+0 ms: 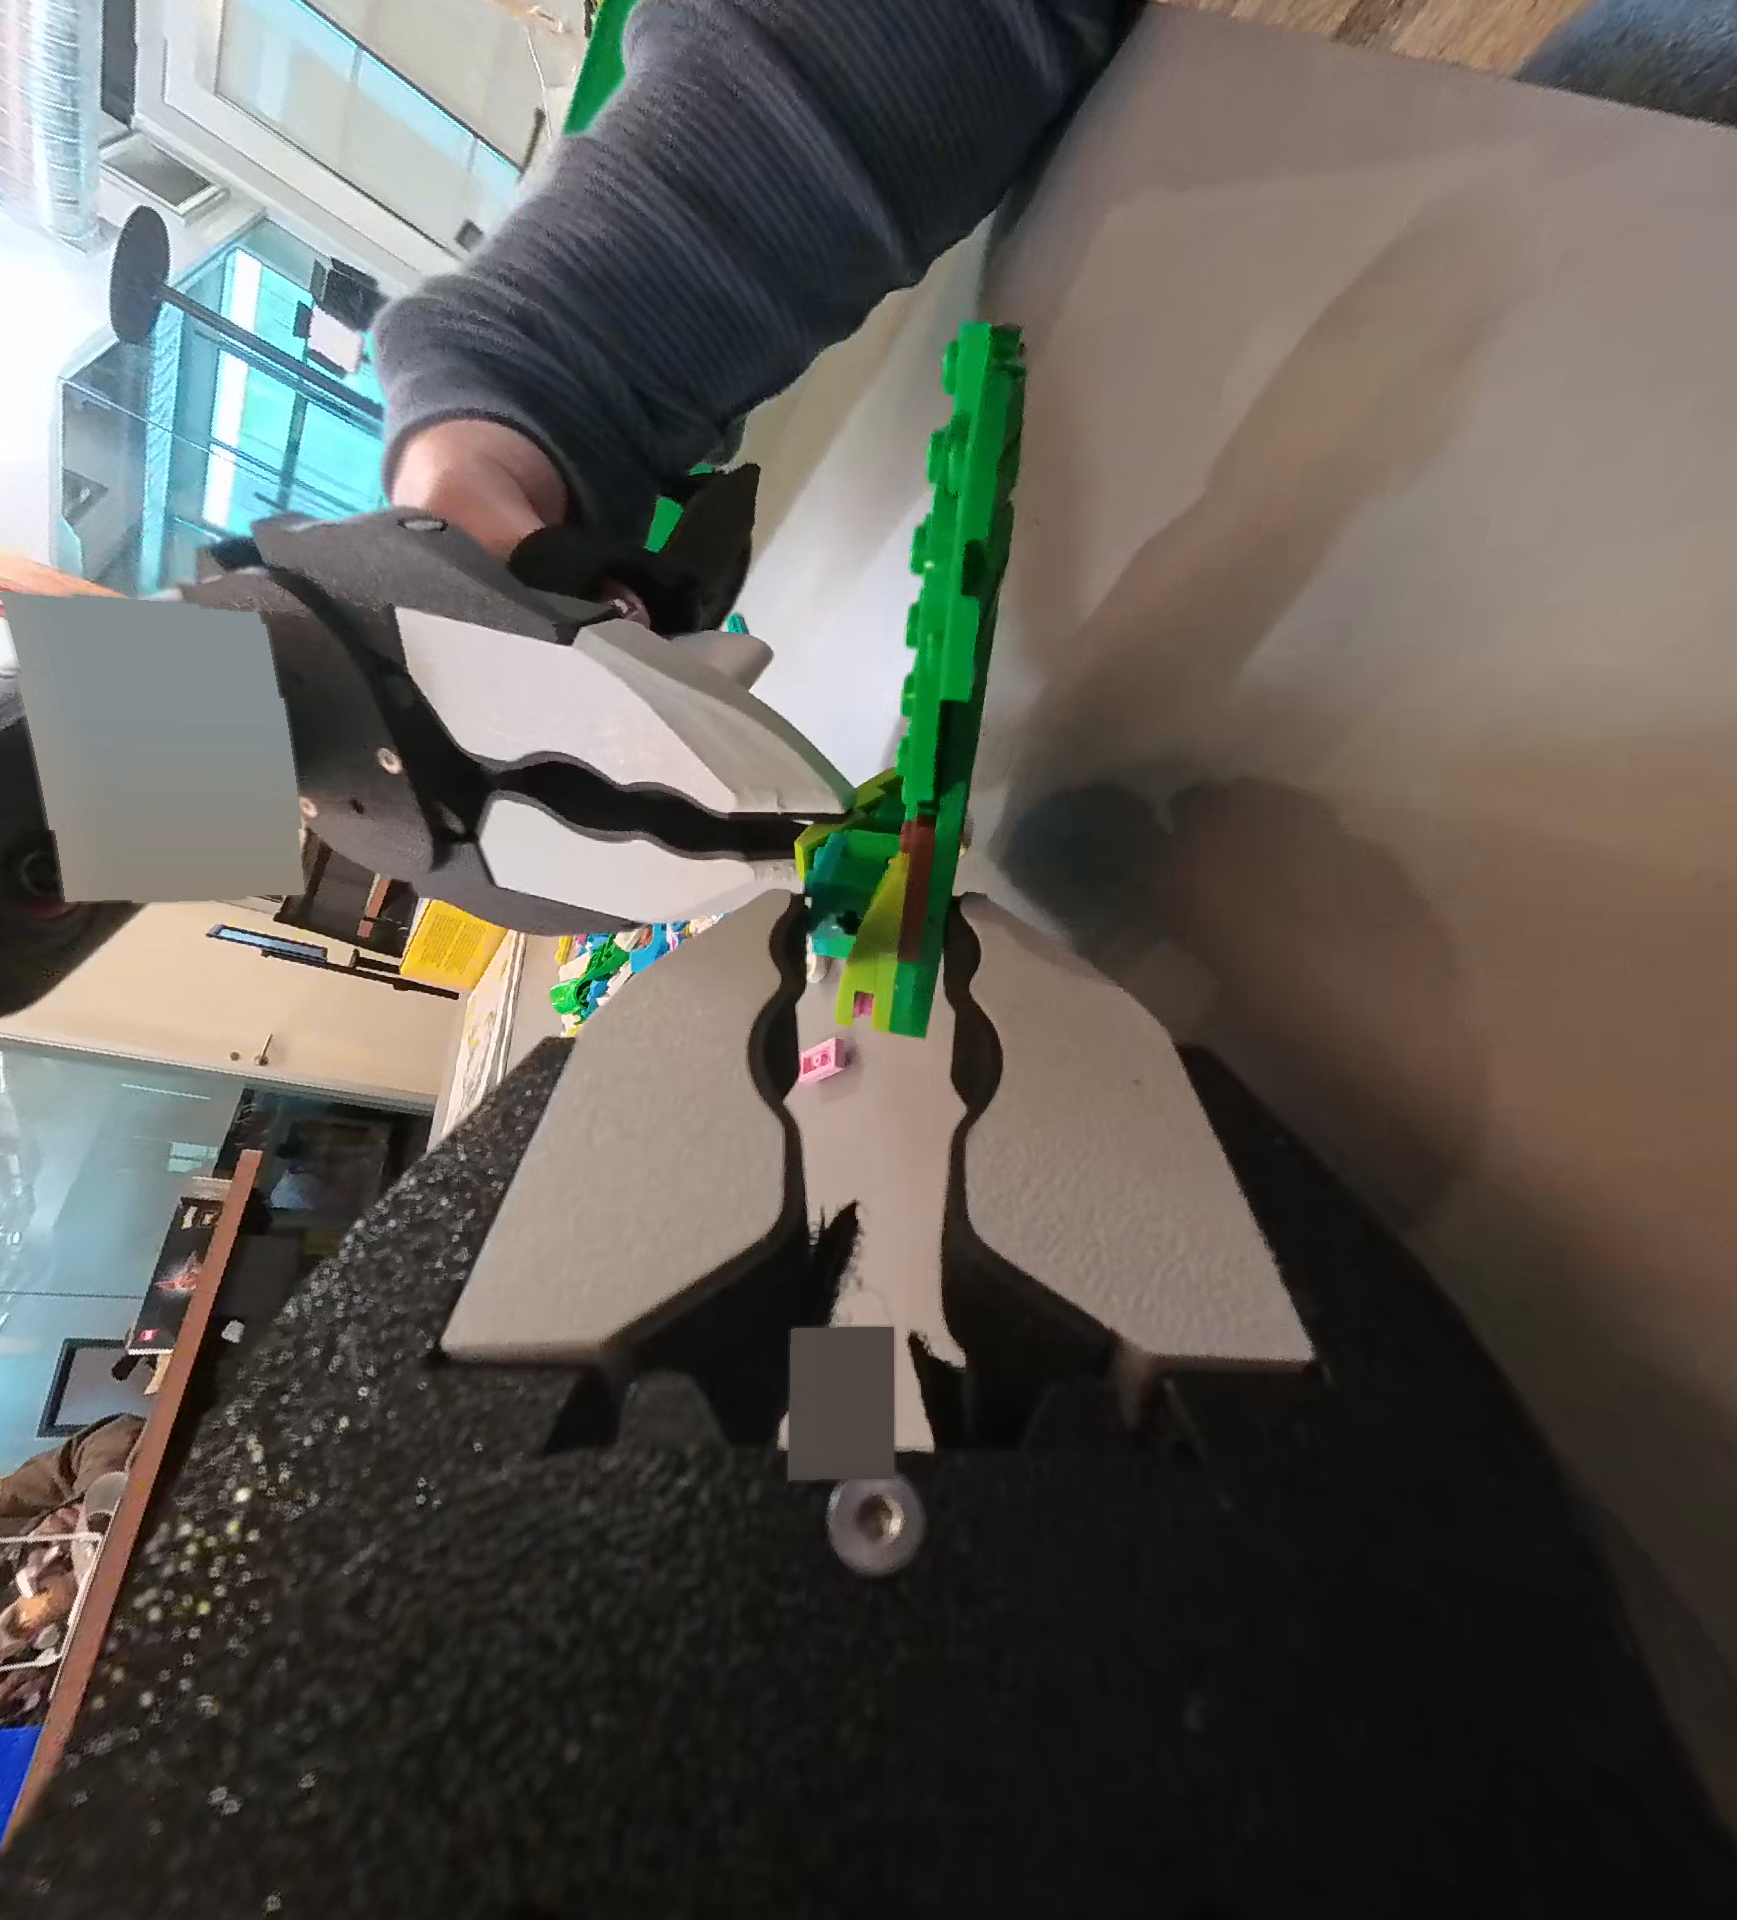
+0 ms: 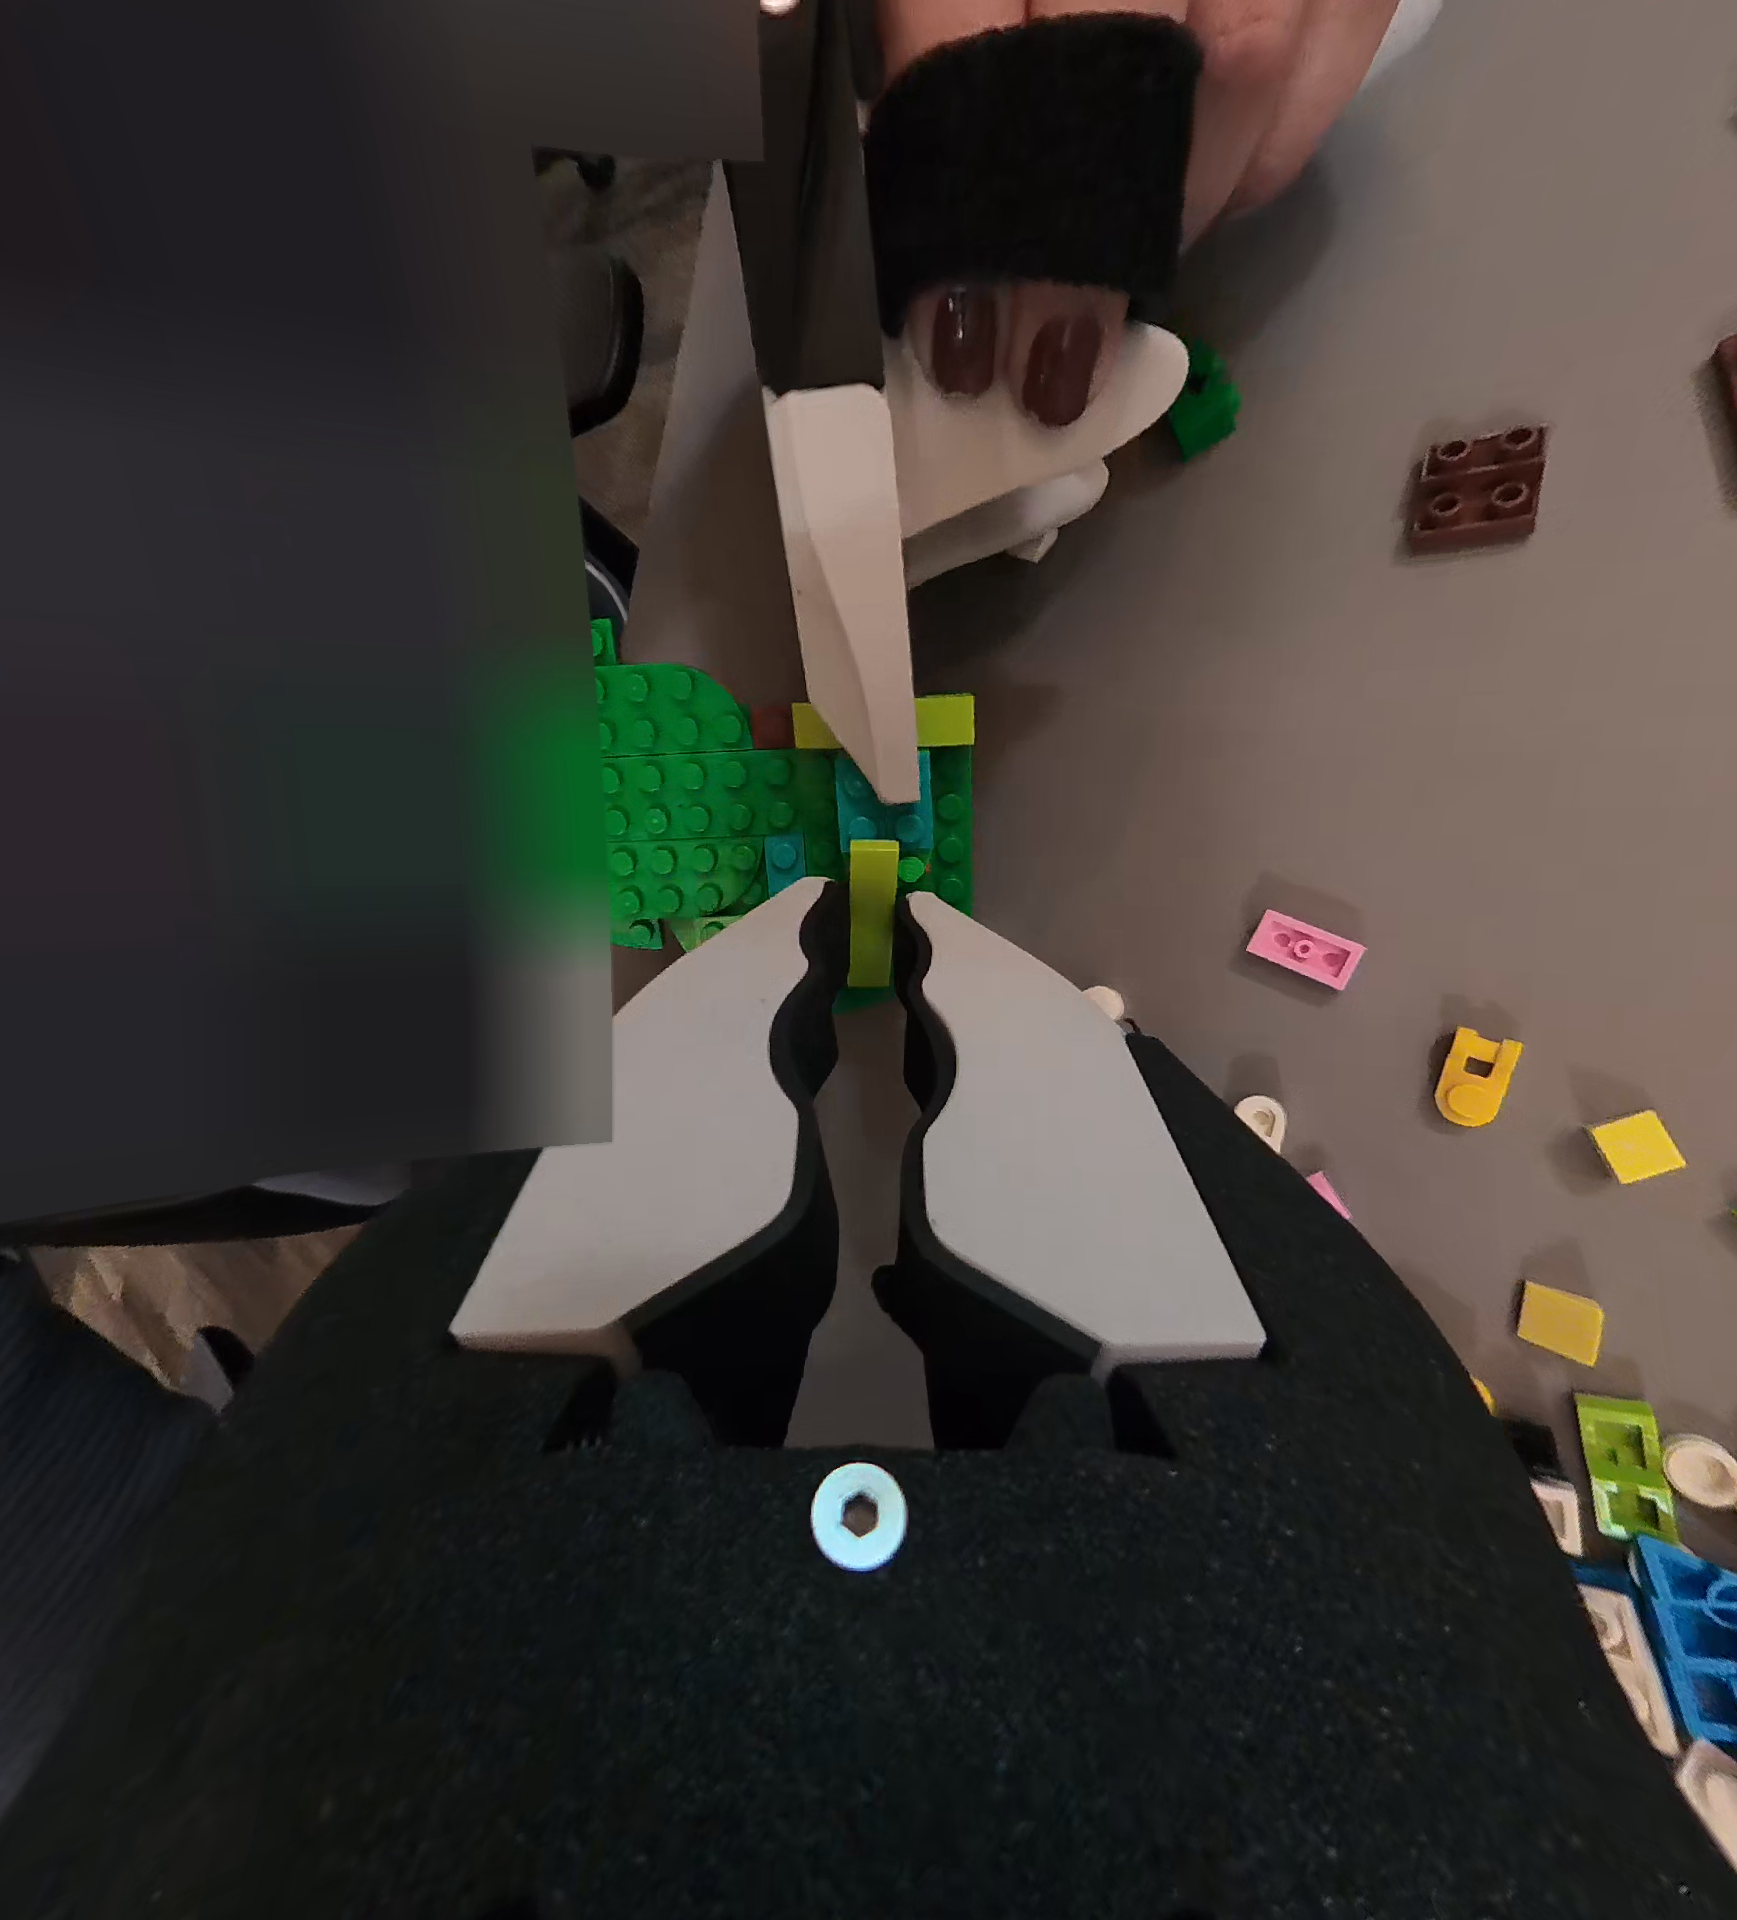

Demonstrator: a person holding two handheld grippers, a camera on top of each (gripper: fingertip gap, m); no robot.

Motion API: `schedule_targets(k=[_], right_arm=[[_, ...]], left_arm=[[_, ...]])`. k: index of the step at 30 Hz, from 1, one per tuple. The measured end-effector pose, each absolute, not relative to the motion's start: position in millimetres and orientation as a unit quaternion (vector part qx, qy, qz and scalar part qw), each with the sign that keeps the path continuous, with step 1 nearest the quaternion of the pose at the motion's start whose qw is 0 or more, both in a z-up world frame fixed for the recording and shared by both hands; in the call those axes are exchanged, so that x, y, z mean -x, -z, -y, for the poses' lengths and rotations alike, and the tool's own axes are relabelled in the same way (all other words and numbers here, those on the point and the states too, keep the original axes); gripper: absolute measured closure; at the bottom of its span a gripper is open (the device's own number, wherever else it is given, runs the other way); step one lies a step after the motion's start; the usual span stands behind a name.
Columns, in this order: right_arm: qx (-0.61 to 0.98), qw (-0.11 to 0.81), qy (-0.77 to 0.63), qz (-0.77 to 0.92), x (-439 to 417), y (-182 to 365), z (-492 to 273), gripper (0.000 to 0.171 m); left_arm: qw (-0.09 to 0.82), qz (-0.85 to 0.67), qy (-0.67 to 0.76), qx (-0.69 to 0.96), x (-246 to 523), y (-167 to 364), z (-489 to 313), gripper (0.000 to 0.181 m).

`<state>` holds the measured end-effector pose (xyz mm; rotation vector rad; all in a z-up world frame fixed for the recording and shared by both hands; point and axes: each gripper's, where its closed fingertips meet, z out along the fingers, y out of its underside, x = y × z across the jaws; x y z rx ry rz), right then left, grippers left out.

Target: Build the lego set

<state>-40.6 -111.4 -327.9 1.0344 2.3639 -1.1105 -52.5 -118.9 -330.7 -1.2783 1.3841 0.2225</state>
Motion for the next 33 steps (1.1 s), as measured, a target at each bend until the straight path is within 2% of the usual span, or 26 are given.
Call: schedule_targets(k=[17, 33], right_arm=[[-0.345, 0.179, 0.421, -0.82, 40.1, 321.6, 113.1, 0.164], [-0.323, 0.158, 0.309, -0.88, 25.9, 330.7, 120.8, 0.164]], left_arm=[[0.601, -0.583, -0.063, 0.543, 50.3, 323.9, 122.2, 0.157], [0.588, -0.61, -0.023, 0.531, 40.9, 329.5, 131.7, 0.157]])
